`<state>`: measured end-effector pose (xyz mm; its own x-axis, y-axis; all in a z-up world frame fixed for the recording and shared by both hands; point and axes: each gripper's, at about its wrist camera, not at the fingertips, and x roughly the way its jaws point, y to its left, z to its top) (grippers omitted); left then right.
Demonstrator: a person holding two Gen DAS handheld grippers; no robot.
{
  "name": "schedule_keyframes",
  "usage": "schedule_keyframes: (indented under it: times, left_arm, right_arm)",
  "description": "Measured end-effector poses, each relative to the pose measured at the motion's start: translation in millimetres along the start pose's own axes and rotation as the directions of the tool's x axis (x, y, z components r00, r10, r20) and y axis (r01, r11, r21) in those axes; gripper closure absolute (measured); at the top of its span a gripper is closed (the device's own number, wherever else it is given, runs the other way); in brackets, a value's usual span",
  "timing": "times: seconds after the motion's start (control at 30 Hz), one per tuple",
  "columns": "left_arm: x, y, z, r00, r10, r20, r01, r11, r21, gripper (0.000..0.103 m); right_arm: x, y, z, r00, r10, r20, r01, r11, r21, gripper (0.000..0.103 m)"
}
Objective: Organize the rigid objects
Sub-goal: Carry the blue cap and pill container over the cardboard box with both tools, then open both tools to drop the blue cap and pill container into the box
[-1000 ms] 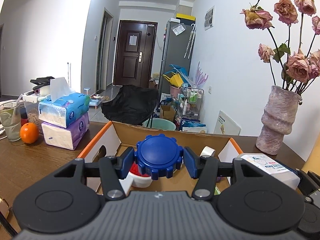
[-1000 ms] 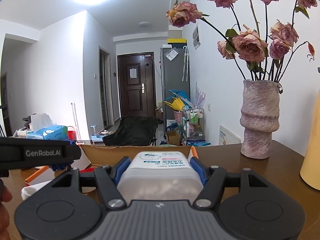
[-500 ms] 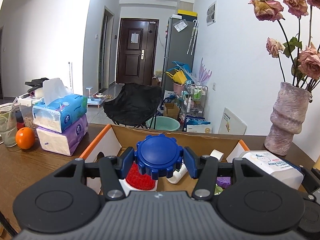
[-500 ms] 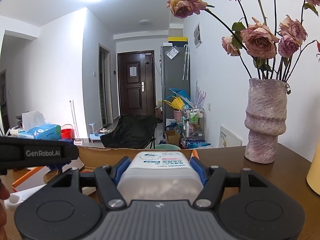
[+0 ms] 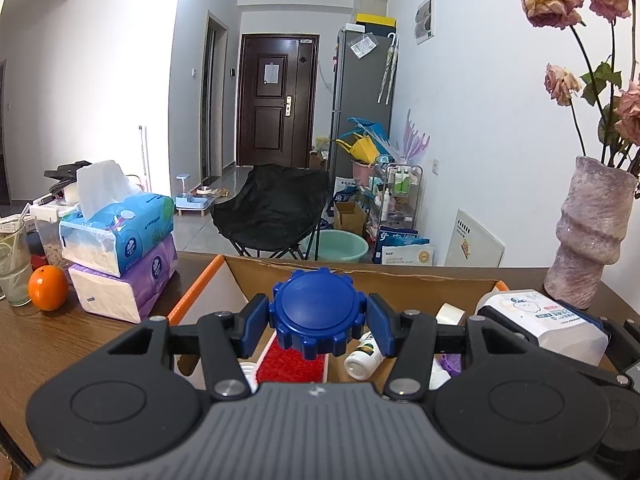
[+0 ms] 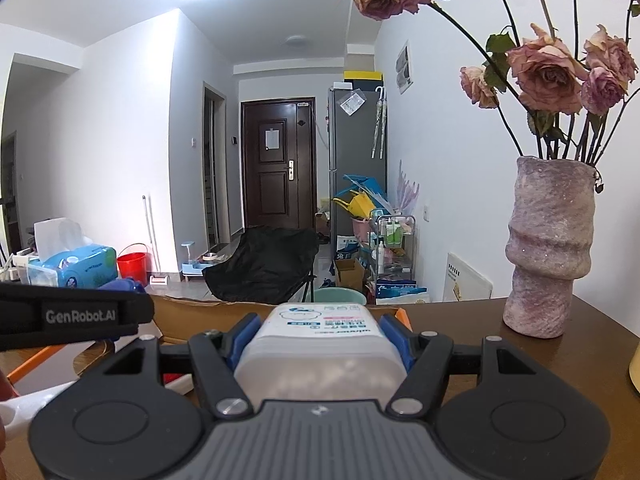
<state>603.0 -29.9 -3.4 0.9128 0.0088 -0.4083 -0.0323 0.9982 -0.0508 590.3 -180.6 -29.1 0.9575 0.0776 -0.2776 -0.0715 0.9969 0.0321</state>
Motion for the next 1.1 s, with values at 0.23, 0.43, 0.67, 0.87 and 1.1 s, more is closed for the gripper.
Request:
schedule_keyframes:
  times: [0.23, 0.43, 0.67, 0.87, 1.1]
  left_arm:
    - [10.3, 1.5, 0.0, 1.000, 0.021, -0.023, -0.021, 1.000, 0.011, 0.048]
    - [17.5, 5.3, 0.9, 0.998, 0.041, -0.037, -0.040, 0.999, 0.010, 0.048]
    - [21.7, 9.1, 1.6, 0.997, 0.058, -0.049, -0.057, 0.998, 0.005, 0.048]
    - [22.7, 11.1, 1.6, 0.995, 0.079, -0.060, -0.080, 0.997, -0.001, 0.048]
    - [19.6, 18.9, 4.2, 0.989, 0.129, -0.074, -0.131, 0.991, -0.032, 0.015]
  right_arm:
    - [9.4, 0.5, 0.5, 1.000, 0.003, -0.012, -0.003, 1.000, -0.007, 0.038]
    - [13.9, 3.0, 0.1, 1.000, 0.007, -0.019, -0.007, 1.000, -0.016, 0.038]
    - [20.7, 5.9, -0.3, 1.000, 0.011, -0.029, -0.012, 1.000, -0.025, 0.038]
    - [24.5, 5.1, 0.2, 0.998, 0.026, -0.060, -0.028, 0.999, -0.030, 0.038]
    - [20.8, 0.1, 4.3, 0.996, -0.001, -0.092, -0.001, 1.000, -0.019, 0.010]
